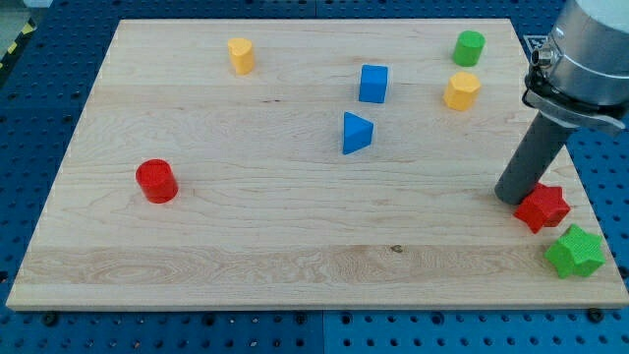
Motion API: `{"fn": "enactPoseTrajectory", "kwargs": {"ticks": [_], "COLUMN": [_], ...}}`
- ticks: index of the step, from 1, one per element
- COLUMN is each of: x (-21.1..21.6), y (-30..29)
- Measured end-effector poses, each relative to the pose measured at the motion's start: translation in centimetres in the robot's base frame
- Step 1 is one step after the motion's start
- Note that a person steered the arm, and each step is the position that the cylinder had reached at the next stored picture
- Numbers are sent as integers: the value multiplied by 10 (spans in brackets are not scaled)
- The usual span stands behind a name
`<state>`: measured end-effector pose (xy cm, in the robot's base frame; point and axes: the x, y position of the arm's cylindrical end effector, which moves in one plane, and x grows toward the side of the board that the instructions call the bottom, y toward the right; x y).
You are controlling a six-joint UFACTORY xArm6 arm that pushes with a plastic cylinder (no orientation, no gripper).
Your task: Place the red star on top of the green star
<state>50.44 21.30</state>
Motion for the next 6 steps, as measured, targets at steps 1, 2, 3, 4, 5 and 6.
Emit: {"fn": "enactPoseTrajectory", "kwargs": {"ticks": [1, 2, 3, 4, 5, 6], "x": [-10, -7, 2, 2, -2, -17], "y": [6, 7, 7, 11, 19, 26]}}
